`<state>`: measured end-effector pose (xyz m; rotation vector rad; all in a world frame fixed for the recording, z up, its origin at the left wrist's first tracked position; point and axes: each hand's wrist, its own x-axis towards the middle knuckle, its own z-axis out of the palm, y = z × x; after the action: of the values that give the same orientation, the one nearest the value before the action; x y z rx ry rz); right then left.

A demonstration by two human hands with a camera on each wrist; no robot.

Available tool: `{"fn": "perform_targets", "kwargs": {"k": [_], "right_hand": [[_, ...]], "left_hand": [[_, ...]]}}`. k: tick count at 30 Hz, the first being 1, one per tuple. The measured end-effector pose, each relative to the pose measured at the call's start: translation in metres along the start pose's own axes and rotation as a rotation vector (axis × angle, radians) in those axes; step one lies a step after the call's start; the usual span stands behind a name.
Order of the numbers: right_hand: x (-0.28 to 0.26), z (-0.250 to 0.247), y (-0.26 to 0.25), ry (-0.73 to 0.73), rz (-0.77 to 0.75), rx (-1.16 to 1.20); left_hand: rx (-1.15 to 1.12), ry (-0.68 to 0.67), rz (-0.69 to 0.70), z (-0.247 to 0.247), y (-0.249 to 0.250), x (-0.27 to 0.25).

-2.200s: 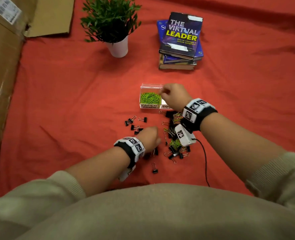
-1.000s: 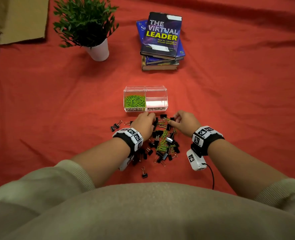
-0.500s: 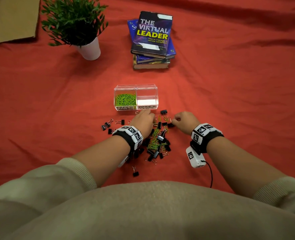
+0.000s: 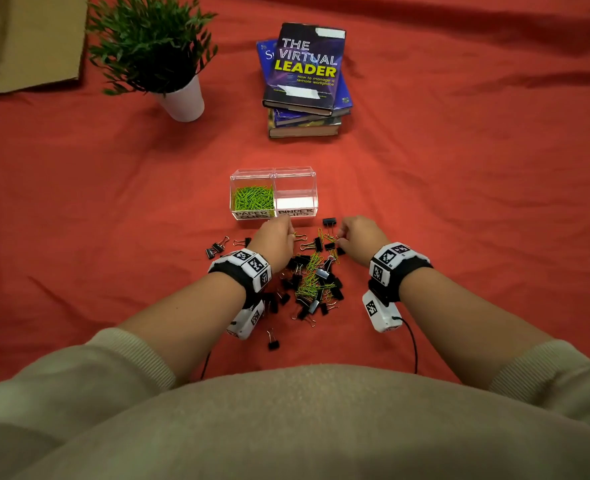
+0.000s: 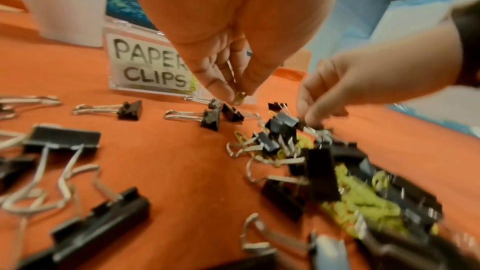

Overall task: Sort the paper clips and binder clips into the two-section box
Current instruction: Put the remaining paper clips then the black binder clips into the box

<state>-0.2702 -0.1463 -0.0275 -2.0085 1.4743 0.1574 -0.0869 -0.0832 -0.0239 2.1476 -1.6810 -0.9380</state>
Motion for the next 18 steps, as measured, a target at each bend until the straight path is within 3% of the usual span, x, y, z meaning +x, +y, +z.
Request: {"fn": "perform_targets", "kwargs": {"k": [2,5,11,18], "right_hand": [[0.0,-0.001,0.003,0.041,0.036,0.016],[-0.002,0.0,0.001,0.092,-0.058,0.027],[-0.005,0.01,-0.009,-0.022,-0.156,-0.059],[-0.015,0.01,0.005,-0.007,-0.113,-0.026]], "left_hand": [[-0.123,0.003,-0.039,-0.003,-0.002,-0.002],[-0.239,-0.034,-0.066,-0.004,0.003,-0.002],[-0.306,-0.132,-0.071,0.005,0.026,0.004],[0.235,-0.203,0.146,0.022,0.021,0.013]]}}
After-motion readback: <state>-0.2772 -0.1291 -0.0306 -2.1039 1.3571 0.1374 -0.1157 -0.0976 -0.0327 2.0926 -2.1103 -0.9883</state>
